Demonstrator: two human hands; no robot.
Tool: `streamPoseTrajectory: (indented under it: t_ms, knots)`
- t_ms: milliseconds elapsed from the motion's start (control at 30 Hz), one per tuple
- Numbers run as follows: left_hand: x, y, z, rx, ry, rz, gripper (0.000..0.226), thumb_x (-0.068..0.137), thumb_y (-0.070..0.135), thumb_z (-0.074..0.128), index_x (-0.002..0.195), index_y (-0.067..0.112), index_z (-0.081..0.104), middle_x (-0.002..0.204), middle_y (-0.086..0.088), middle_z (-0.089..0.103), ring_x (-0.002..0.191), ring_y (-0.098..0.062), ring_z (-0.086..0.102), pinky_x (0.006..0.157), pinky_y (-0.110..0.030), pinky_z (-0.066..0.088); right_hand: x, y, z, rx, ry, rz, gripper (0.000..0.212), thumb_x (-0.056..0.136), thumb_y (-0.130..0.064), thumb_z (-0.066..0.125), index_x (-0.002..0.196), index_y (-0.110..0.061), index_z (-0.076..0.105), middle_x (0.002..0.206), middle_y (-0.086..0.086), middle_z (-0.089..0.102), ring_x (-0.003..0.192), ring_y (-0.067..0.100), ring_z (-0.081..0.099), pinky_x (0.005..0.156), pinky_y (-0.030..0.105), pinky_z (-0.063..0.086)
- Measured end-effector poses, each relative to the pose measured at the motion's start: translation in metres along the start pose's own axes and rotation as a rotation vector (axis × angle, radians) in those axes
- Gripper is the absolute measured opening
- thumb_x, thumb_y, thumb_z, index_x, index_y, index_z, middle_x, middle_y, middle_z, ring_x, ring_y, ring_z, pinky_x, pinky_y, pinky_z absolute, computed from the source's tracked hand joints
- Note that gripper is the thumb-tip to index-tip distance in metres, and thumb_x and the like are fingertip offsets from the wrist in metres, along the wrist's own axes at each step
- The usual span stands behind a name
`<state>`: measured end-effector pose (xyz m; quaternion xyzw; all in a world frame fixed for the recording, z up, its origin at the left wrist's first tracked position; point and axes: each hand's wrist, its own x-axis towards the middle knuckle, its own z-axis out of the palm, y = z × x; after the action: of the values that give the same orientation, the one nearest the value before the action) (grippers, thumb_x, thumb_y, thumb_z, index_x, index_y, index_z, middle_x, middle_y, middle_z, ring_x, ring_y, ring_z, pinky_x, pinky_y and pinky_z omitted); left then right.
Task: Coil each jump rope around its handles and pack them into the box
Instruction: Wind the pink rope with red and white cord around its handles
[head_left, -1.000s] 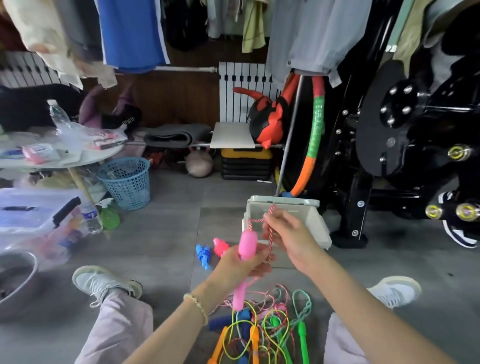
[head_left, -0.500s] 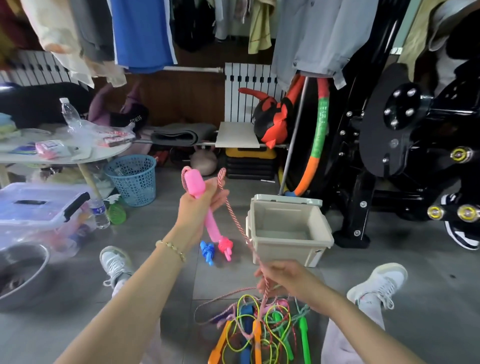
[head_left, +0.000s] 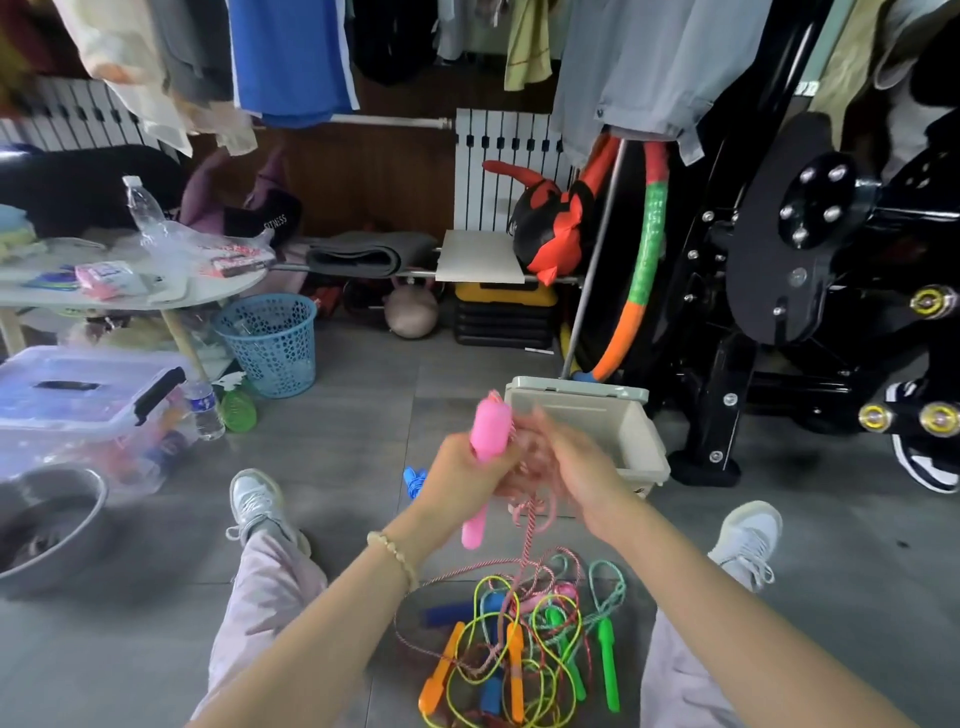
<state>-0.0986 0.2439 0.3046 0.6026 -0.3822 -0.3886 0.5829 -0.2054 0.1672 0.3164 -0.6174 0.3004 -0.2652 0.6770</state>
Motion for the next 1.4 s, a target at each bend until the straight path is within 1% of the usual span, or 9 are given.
streamPoseTrajectory:
  t_ms: [233,433,567,667,833,1000,1133,1267,1400]
  knots:
    - [0.031,0.041,-0.045,-0.178,0.259,0.108,0.016,0.092,0.017,0.061,0.097,0.002,0.064,0.073,0.0,0.073,0.055,-0.01,0.067,0.054,-0.018,0.054,-0.032,0.052,0.001,-0.163,-0.349,0.131,0.03,0.094,-0.027,0.049,0.108,-0.004,0.063,0.09,0.005,0.072,0.088,0.02,0.068,0.083,0.026,0.052]
    - [0.021,-0.005,-0.049,0.03,-0.072,-0.143,0.04,0.084,0.037,0.07,0.104,0.003,0.062,0.097,-0.014,0.069,0.088,-0.033,0.068,0.084,-0.049,0.056,-0.014,0.032,-0.003,-0.023,0.1,-0.049,0.016,0.09,-0.021,0.057,0.096,-0.014,0.07,0.085,0.002,0.073,0.085,0.018,0.068,0.082,0.03,0.054]
    - [-0.006,-0.028,-0.007,0.038,-0.338,-0.175,0.019,0.089,0.015,0.063,0.108,0.011,0.06,0.097,-0.004,0.074,0.086,-0.024,0.071,0.075,-0.033,0.059,0.005,0.009,-0.001,-0.121,0.167,-0.107,0.016,0.093,-0.023,0.055,0.094,-0.018,0.07,0.077,-0.004,0.067,0.071,0.006,0.061,0.067,0.019,0.054]
    - [-0.003,-0.026,0.005,0.09,-0.236,-0.083,0.011,0.092,0.012,0.06,0.097,0.003,0.063,0.078,-0.001,0.075,0.073,-0.015,0.072,0.07,-0.029,0.059,0.006,0.008,0.0,-0.088,0.217,-0.085,0.023,0.096,-0.026,0.05,0.097,-0.012,0.068,0.076,-0.002,0.063,0.064,0.004,0.057,0.053,0.011,0.047]
    - [0.018,0.019,-0.004,-0.172,-0.002,0.033,0.009,0.092,0.01,0.059,0.093,0.001,0.062,0.075,-0.008,0.073,0.065,-0.018,0.071,0.061,-0.026,0.059,-0.006,0.026,0.002,0.202,0.059,-0.012,0.034,0.099,-0.029,0.038,0.11,-0.01,0.064,0.104,0.007,0.071,0.092,0.016,0.068,0.077,0.026,0.056]
    - [0.034,0.051,-0.017,-0.274,0.0,0.097,0.022,0.095,0.008,0.054,0.115,0.017,0.055,0.085,-0.008,0.072,0.065,-0.017,0.07,0.057,-0.022,0.055,-0.031,0.045,0.004,-0.123,-0.142,0.004,0.023,0.093,-0.034,0.05,0.114,-0.029,0.058,0.117,0.002,0.065,0.102,0.008,0.064,0.082,0.024,0.054]
    - [0.035,0.052,-0.013,-0.189,-0.08,0.039,0.032,0.094,0.009,0.056,0.121,0.022,0.043,0.091,-0.006,0.073,0.063,-0.018,0.07,0.056,-0.023,0.056,-0.026,0.039,0.005,-0.156,0.037,-0.157,0.052,0.082,-0.047,0.062,0.129,-0.039,0.041,0.134,-0.005,0.05,0.117,0.003,0.052,0.078,0.009,0.044]
    - [0.03,0.037,-0.005,-0.163,-0.144,-0.037,0.034,0.094,0.01,0.057,0.124,0.018,0.043,0.091,-0.005,0.074,0.065,-0.022,0.07,0.06,-0.027,0.058,-0.017,0.027,0.012,-0.154,-0.058,-0.213,0.017,0.096,-0.01,0.05,0.11,-0.014,0.058,0.102,0.028,0.061,0.079,0.001,0.058,0.075,0.015,0.046]
    - [0.039,0.031,-0.022,-0.239,0.034,0.064,0.029,0.095,0.011,0.056,0.12,0.019,0.044,0.095,-0.004,0.073,0.07,-0.021,0.071,0.058,-0.024,0.057,-0.022,0.046,0.013,-0.207,-0.234,-0.035,0.024,0.099,-0.013,0.043,0.101,0.001,0.062,0.085,0.008,0.069,0.077,0.006,0.065,0.079,0.017,0.049]
